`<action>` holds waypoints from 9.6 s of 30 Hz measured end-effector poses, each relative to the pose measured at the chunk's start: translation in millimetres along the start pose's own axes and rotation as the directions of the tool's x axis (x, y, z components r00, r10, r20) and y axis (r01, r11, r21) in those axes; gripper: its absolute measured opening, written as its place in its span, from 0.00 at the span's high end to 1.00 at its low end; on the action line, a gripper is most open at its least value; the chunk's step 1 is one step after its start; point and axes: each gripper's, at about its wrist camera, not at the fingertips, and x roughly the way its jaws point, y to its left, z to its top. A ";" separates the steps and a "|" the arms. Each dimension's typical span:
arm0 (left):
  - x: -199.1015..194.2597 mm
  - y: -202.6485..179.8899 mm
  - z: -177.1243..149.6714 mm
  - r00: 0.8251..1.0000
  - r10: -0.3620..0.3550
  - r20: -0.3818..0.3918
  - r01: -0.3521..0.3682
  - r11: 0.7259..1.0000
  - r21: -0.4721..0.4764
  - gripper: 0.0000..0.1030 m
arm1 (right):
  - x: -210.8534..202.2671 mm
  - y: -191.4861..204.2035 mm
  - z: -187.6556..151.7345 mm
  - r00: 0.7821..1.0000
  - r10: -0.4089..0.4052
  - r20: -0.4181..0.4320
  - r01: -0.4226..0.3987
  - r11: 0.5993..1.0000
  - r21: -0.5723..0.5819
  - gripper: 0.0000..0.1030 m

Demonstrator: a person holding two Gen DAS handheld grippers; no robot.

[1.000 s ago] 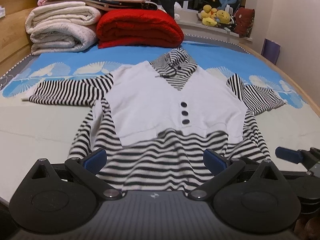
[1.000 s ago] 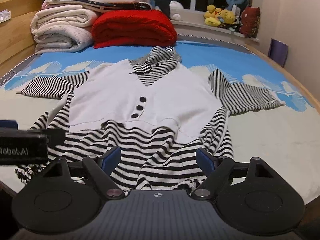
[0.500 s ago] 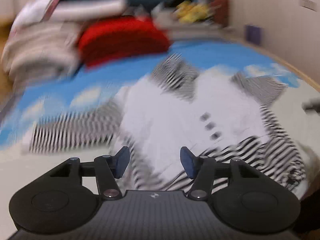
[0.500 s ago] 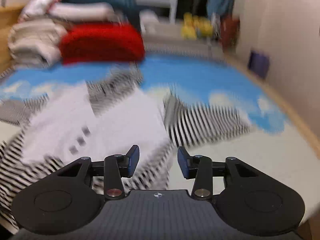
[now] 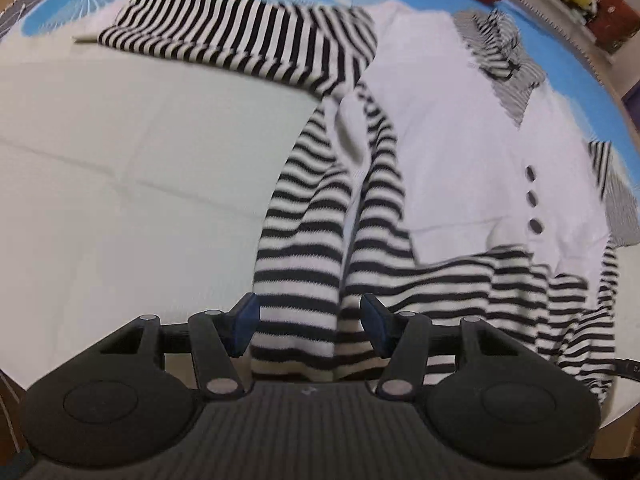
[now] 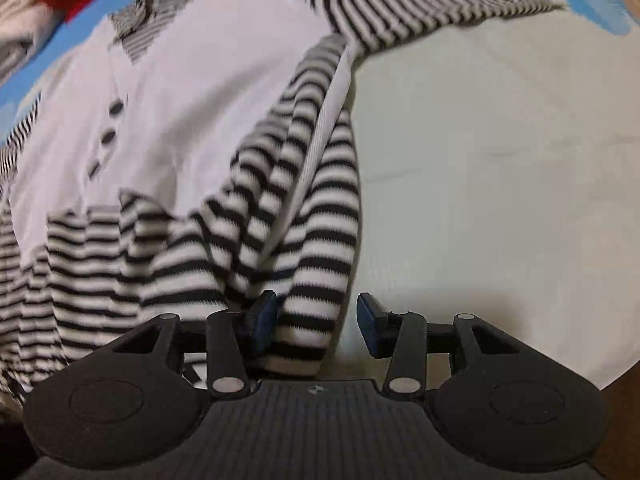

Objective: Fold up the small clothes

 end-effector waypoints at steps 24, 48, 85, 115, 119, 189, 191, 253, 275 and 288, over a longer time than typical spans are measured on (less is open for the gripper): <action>-7.7 10.2 -20.8 1.000 0.010 -0.017 -0.007 0.983 0.183 0.94 | -41.6 -56.1 -19.7 0.999 0.003 0.044 -0.006 0.997 0.075 1.00; 26.2 -64.5 -50.8 0.991 0.106 -0.082 -0.054 0.878 0.476 0.74 | -10.8 38.2 -18.7 1.000 0.013 -0.008 -0.015 0.976 -0.217 0.62; -26.2 -82.2 15.8 0.930 -0.011 0.367 -0.071 0.975 0.209 0.19 | -69.1 58.3 23.3 0.867 0.004 0.499 0.049 0.994 -0.094 0.59; 30.5 67.9 152.4 0.856 0.230 0.463 -0.125 0.961 -0.246 0.19 | -69.7 173.7 129.5 0.794 0.116 0.596 0.038 0.970 -0.239 0.52; 47.6 119.2 168.7 0.853 0.312 0.419 -0.140 0.909 -0.392 0.19 | -35.0 188.6 133.1 0.803 0.093 0.589 0.085 0.960 -0.267 0.51; 18.4 -105.1 178.6 0.922 0.020 0.386 -0.007 0.999 -0.035 0.59 | -30.4 115.0 179.5 0.726 0.064 0.684 -0.102 0.995 0.015 0.93; 26.2 -108.5 177.1 0.935 0.012 0.355 -0.005 1.000 -0.022 0.59 | 5.8 99.8 184.8 0.853 -0.038 0.521 -0.032 0.992 0.124 0.92; 26.0 -186.0 153.8 0.958 -0.062 0.281 -0.007 0.971 0.237 0.45 | -15.4 31.2 176.9 0.835 -0.103 0.540 0.014 0.986 0.167 0.66; 42.9 -206.4 143.9 0.968 -0.069 0.242 0.003 0.964 0.265 0.45 | 12.3 -204.8 193.7 0.801 -0.284 0.526 -0.055 0.841 0.538 0.90; 53.5 -199.6 146.6 0.974 -0.040 0.222 -0.020 0.964 0.264 0.45 | 55.3 -241.3 223.4 0.803 -0.263 0.535 -0.120 0.808 0.577 0.64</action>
